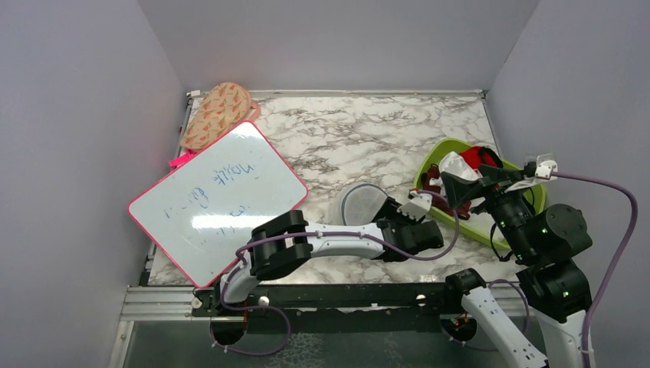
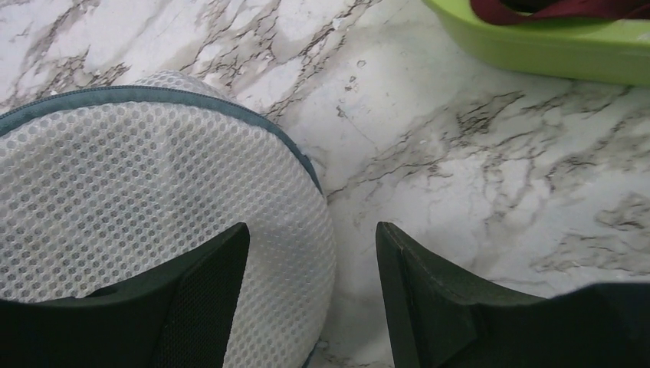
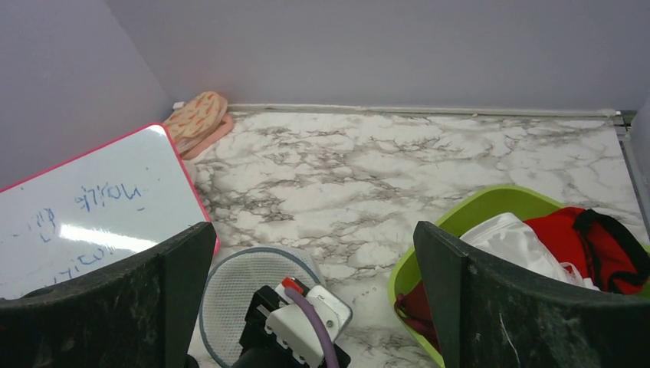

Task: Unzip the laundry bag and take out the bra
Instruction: Move the laundry bag to the center of the board.

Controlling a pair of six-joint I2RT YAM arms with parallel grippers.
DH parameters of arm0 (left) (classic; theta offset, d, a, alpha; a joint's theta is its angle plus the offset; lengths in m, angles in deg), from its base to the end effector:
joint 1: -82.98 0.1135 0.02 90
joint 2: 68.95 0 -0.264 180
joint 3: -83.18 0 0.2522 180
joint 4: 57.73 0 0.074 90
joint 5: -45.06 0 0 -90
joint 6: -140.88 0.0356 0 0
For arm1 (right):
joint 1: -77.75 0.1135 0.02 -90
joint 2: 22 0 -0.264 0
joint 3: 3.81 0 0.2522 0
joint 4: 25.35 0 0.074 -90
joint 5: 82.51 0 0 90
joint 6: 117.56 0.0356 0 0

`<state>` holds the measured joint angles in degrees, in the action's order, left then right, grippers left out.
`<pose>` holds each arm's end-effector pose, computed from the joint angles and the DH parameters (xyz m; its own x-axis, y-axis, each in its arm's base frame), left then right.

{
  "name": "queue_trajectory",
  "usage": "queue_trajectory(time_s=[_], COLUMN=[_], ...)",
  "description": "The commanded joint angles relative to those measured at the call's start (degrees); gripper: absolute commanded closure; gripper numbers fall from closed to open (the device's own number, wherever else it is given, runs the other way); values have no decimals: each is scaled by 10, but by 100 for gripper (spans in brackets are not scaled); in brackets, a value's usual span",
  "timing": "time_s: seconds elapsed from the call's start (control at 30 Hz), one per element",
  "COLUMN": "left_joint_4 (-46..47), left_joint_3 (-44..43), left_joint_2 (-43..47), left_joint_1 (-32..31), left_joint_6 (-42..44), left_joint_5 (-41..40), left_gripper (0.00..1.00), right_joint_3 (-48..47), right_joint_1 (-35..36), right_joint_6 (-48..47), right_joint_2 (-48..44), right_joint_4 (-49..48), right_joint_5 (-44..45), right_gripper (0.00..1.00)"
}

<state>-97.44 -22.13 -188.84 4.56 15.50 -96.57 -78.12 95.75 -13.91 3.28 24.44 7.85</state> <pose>0.1180 -0.4369 0.2009 -0.4318 0.3168 -0.8445 0.3265 0.9277 0.1811 0.0535 0.0172 0.4152 -0.0838 0.2209 -0.9717 -0.2915 0.9270 0.2359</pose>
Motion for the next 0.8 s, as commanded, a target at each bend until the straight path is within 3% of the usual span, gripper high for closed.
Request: queue_trajectory(time_s=[0.0,0.1,0.27,0.4,0.57,0.77], left_joint_4=[-42,-41,-22,59,219,338], left_joint_3=[-10,-4,32,109,265,376], left_joint_2=[-6,-3,36,120,293,432], left_joint_1=[21,36,64,109,164,168], left_joint_6=[-1,9,62,174,316,392], left_joint_5=[-36,-17,21,140,356,392], left_gripper=[48,59,100,100,100,100], right_joint_3=[-6,-13,3,17,45,98], right_joint_1=[5,5,5,5,5,5], right_joint_6=[-9,-8,-12,-17,-10,-11], right_joint_2=[-4,5,17,30,54,104], right_joint_4=[11,19,11,3,8,-32], right_joint_5=[18,14,4,-45,-113,-241], right_gripper=[0,0,0,0,0,0])
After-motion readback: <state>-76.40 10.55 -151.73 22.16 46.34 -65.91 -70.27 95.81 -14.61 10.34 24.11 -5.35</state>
